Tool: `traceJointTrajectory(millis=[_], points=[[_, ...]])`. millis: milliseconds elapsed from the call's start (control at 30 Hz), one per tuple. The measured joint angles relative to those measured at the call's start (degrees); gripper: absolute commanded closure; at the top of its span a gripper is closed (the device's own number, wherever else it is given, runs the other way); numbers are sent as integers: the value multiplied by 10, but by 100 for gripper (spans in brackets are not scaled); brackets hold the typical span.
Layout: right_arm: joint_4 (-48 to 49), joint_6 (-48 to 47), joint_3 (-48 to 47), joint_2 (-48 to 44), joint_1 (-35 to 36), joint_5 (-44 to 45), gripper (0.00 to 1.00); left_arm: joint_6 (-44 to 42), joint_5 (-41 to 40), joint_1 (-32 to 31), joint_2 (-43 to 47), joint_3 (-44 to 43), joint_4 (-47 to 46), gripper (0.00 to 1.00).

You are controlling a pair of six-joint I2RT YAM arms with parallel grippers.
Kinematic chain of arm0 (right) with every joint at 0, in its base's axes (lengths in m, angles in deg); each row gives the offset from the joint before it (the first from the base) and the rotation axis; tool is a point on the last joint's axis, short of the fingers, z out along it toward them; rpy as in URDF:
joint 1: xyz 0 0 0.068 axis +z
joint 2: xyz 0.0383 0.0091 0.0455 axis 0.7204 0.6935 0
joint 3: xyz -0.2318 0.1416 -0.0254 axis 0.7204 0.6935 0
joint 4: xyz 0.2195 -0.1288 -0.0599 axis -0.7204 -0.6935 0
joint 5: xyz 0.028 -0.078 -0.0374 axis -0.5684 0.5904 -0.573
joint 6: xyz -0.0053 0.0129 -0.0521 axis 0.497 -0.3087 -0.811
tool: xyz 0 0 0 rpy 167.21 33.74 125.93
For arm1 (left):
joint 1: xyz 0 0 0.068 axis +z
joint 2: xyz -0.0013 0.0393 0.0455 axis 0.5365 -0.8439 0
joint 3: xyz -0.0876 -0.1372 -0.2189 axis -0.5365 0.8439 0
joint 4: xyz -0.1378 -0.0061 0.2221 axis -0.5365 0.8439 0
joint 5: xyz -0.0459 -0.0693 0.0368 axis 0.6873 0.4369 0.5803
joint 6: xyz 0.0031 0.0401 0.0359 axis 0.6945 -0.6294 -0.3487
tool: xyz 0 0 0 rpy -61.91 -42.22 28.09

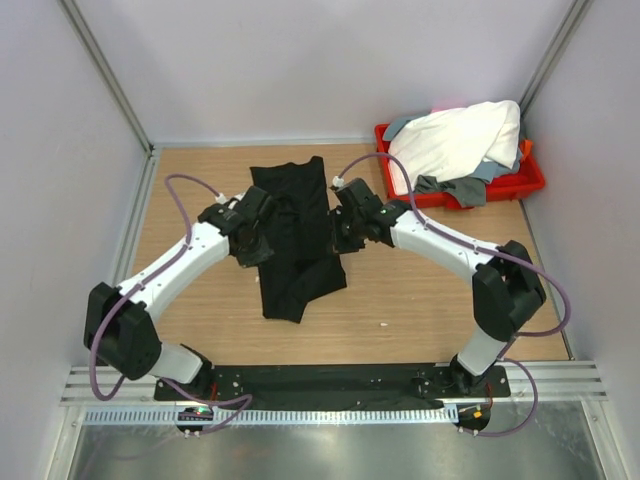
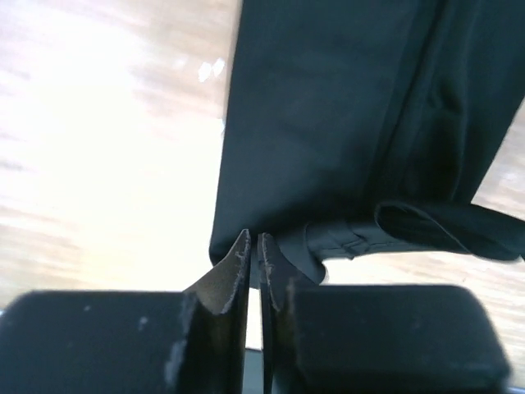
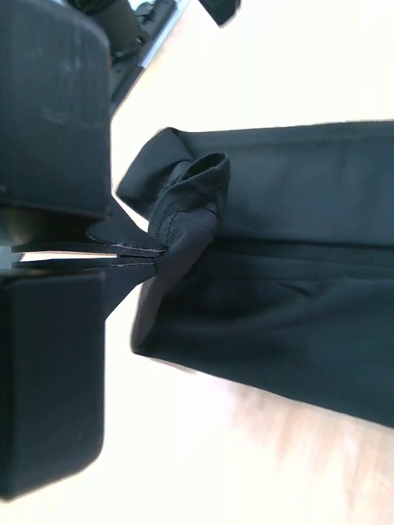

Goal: Fold and stack the t-shirts
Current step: Fold the tshirt

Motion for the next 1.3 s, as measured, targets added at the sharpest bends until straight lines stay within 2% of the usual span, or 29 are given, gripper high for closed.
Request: traceJointTrajectory(millis=[33, 67, 100, 200, 300, 367, 500, 600, 767, 900, 1167, 1300], points=[[-5, -8, -14, 15, -7, -3, 99, -11, 1, 3, -13, -14, -1, 89], [-10, -16, -27, 28, -12, -6, 99, -19, 2, 5, -21, -22, -5, 79], [-14, -21, -38, 40, -17, -9, 99, -27, 6, 5, -26, -24, -12, 76], [-23, -37, -57, 66, -28, -18, 99, -41, 34, 5, -24, 0, -37, 73], [-26, -47, -45, 63, -27, -33, 99, -44, 65, -5, 8, 75, -77, 66], [-15, -52, -10, 45, -22, -39, 99, -41, 67, -31, 39, 121, -86, 60], [-16, -52, 75, -5, -10, -47, 99, -19, 63, -140, 86, 172, -106, 52], [-10, -50, 123, -31, -4, -54, 99, 8, 58, -211, 76, 185, -137, 51], [-1, -42, 172, -49, 2, -58, 99, 35, 22, -263, 12, 179, -164, 50], [2, -37, 180, -61, 4, -58, 99, 43, -19, -299, -75, 128, -152, 50], [8, -36, 182, -85, 4, -59, 99, 72, -124, -359, -194, 3, -52, 53], [8, -36, 183, -85, 4, -59, 99, 98, -162, -377, -222, -21, 3, 56]])
